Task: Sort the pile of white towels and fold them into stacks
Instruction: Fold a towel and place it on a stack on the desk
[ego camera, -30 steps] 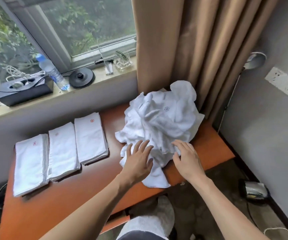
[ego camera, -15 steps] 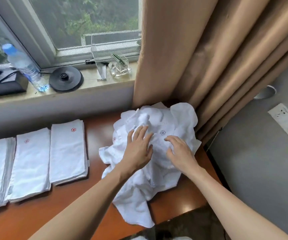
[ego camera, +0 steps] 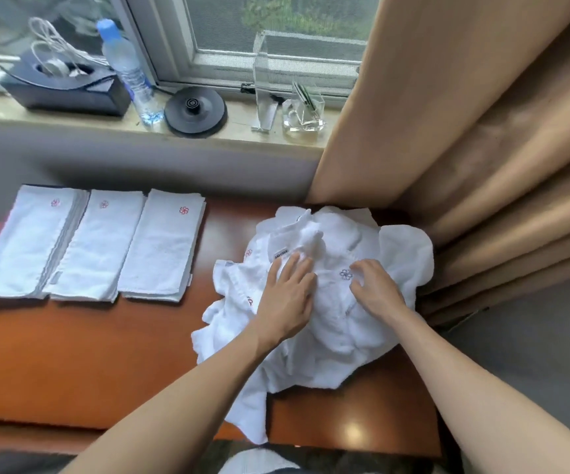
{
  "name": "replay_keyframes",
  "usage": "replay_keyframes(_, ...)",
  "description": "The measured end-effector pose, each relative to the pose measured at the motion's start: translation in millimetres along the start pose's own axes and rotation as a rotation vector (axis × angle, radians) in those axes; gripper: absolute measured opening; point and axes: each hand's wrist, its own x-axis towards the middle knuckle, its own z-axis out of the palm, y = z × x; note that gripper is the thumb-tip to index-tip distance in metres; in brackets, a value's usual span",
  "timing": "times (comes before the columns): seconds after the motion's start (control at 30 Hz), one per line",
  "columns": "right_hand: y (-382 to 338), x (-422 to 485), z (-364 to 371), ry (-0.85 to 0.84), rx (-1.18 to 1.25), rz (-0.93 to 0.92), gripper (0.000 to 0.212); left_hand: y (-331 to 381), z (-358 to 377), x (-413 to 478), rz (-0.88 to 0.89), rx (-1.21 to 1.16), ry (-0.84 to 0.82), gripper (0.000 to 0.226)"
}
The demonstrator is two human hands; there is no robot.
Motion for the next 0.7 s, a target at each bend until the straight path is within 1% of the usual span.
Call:
replay_keyframes(0.1,6.0,-2.0,5.8,0.024,0.073,-0.072,0.009,11.6,0.9,-9.7,-0.076,0.031,-0.056,0.036)
replay_keyframes(0.13,10.1,-3.8,5.9,0.032,0.089,-0.114,0.007,20.6,1.4,-10.9,-0.114,0.025,-0.081,0.038)
replay_keyframes(0.23,14.7,-7.0,-2.9,-0.029,0.165,-0.239,0.018,46.4,-3.7,-7.2,-0.262,-0.003,-0.092,0.043)
replay_keyframes(0.37,14.4,-15.6,-18.5,-0.138,0.302,-0.355,0.038,74.4,-14.3,-8.6,-0.446,-0.012,-0.109,0.059)
replay_keyframes(0.4,16.6,-17.7,-23.6,-0.14,0.313,-0.392,0.039,83.0,-15.3,-9.3,-0.469,-0.012,-0.122,0.061)
replay_keyframes(0.5,21.5,-23.5,-44.9,-0.098,0.335,-0.522,0.027,106.4,-19.3,-12.6,-0.518,-0.104,-0.157,0.066)
replay_keyframes(0.6,25.6,-29.0,-66.0,-0.032,0.425,-0.554,0.023,124.0,-23.4,-21.1,-0.545,-0.304,-0.096,0.066)
replay_keyframes(0.7,31.0,-36.1,-86.5,0.031,0.461,-0.585,0.027,144.0,-24.9,-29.9,-0.539,-0.461,-0.08,0.063)
